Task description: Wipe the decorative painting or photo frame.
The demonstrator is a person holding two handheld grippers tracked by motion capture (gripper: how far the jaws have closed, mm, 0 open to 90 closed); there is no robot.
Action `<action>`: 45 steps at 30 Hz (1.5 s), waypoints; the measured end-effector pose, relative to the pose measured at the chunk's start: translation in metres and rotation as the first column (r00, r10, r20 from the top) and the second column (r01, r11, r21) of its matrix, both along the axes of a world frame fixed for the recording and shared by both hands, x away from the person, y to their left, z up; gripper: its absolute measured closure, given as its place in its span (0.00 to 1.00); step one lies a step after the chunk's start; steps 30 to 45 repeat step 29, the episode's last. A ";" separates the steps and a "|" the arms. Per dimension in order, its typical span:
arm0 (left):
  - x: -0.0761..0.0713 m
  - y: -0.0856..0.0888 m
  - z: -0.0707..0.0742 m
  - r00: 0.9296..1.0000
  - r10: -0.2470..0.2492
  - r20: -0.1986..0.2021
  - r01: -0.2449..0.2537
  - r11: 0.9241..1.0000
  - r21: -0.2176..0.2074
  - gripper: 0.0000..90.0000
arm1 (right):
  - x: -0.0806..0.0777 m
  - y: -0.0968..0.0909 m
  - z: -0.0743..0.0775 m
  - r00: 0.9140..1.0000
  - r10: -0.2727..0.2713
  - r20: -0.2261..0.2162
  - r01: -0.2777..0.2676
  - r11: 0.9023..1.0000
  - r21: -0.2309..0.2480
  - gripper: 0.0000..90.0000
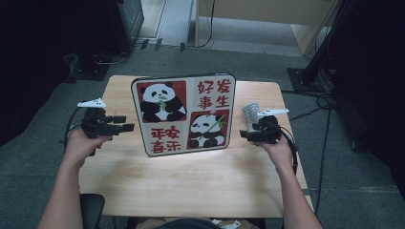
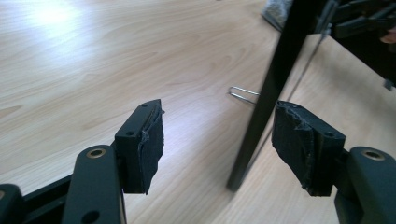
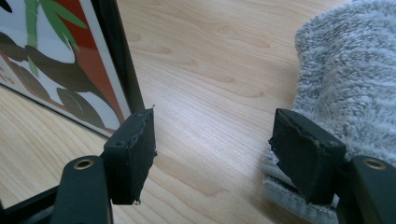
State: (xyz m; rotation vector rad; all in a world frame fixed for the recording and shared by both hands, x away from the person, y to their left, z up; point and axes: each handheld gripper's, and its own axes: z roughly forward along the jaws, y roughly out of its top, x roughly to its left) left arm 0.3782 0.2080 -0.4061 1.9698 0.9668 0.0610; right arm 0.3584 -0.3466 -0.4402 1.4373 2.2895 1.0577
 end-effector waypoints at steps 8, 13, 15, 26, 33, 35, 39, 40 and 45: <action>0.003 0.008 -0.005 0.998 0.056 0.008 -0.056 0.998 0.036 0.37 | 0.001 -0.001 -0.001 1.000 0.003 0.013 -0.003 1.000 -0.022 0.34; 0.005 0.010 -0.008 0.998 0.067 0.007 -0.067 0.996 0.060 0.35 | 0.002 -0.002 -0.003 1.000 0.004 0.020 -0.003 0.999 -0.033 0.34; 0.005 0.009 -0.009 0.997 0.072 0.008 -0.072 0.995 0.065 0.35 | 0.002 -0.003 -0.004 1.000 0.004 0.028 -0.003 0.999 -0.035 0.33; 0.006 0.009 -0.011 0.995 0.097 0.012 -0.098 0.993 0.072 0.37 | 0.003 -0.005 -0.005 0.998 -0.008 0.056 0.010 0.999 -0.032 0.30; 0.005 0.009 -0.010 0.995 0.097 0.014 -0.098 0.993 0.063 0.38 | 0.004 -0.006 -0.005 0.998 -0.006 0.068 0.008 1.000 -0.024 0.30; 0.005 0.009 -0.010 0.995 0.097 0.014 -0.098 0.993 0.063 0.38 | 0.004 -0.006 -0.005 0.998 -0.006 0.068 0.008 1.000 -0.024 0.30; 0.005 0.009 -0.010 0.995 0.097 0.014 -0.098 0.993 0.063 0.38 | 0.004 -0.006 -0.005 0.998 -0.006 0.068 0.008 1.000 -0.024 0.30; 0.005 0.009 -0.010 0.995 0.097 0.014 -0.098 0.993 0.063 0.38 | 0.004 -0.006 -0.005 0.998 -0.006 0.068 0.008 1.000 -0.024 0.30; 0.005 0.009 -0.010 0.995 0.097 0.014 -0.098 0.993 0.063 0.38 | 0.004 -0.006 -0.005 0.998 -0.006 0.068 0.008 1.000 -0.024 0.30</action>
